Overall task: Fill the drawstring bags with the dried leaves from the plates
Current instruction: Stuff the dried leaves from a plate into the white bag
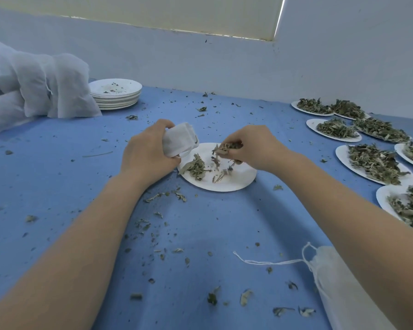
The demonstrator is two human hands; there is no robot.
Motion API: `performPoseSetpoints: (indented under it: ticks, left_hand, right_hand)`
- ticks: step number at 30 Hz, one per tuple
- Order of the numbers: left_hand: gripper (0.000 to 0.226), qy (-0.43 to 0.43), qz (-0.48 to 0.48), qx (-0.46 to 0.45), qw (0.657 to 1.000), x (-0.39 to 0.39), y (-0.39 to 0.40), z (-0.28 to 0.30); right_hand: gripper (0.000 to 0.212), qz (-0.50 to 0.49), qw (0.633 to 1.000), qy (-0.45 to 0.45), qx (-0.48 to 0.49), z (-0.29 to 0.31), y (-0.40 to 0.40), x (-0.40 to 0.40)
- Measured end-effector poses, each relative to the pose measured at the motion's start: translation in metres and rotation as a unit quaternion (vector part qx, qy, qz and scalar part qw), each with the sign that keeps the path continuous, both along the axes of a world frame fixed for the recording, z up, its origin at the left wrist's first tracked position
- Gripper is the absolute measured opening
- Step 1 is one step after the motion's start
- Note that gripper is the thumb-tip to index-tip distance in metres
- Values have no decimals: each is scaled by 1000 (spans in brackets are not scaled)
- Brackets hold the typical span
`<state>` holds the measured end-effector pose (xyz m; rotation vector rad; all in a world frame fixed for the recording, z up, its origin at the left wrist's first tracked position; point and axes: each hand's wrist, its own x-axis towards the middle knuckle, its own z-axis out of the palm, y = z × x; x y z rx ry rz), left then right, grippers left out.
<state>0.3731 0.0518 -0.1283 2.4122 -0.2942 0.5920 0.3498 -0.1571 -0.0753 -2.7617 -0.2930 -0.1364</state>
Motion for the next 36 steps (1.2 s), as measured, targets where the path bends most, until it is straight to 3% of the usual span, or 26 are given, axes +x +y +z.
performPoseSetpoints:
  ticks: [7,15,21,25,29,32,36]
  left_hand:
    - [51,-69,5,108,992,-3,-7,5]
    - [50,-64,-48,12,997,-6,-19,3]
    - [53,-43,-58,-57,996,-6,-18,4]
    - [53,-38,-55,-57,996,-6,-17,5]
    - [48,-45,-56,-55,996,-8,-17,6]
    - [47,-48,-58,-41,996,-10,-20,6]
    - [47,-63,-64,-32,995,-13,-27,7]
  right_hand:
    - [18,40,992,-92,-71,27,15,-3]
    - [17,98,987,-114,-60,30,38,-4]
    - [32,132,989,-15,62,34,36,-8]
    - [26,150,979,94,103,38,33,-8]
    - [10,112,984,7,138,33,35,-4]
    - [18,79,982,-36,165,29,38,0]
    - [29,61,992,-40,102,25,43,2]
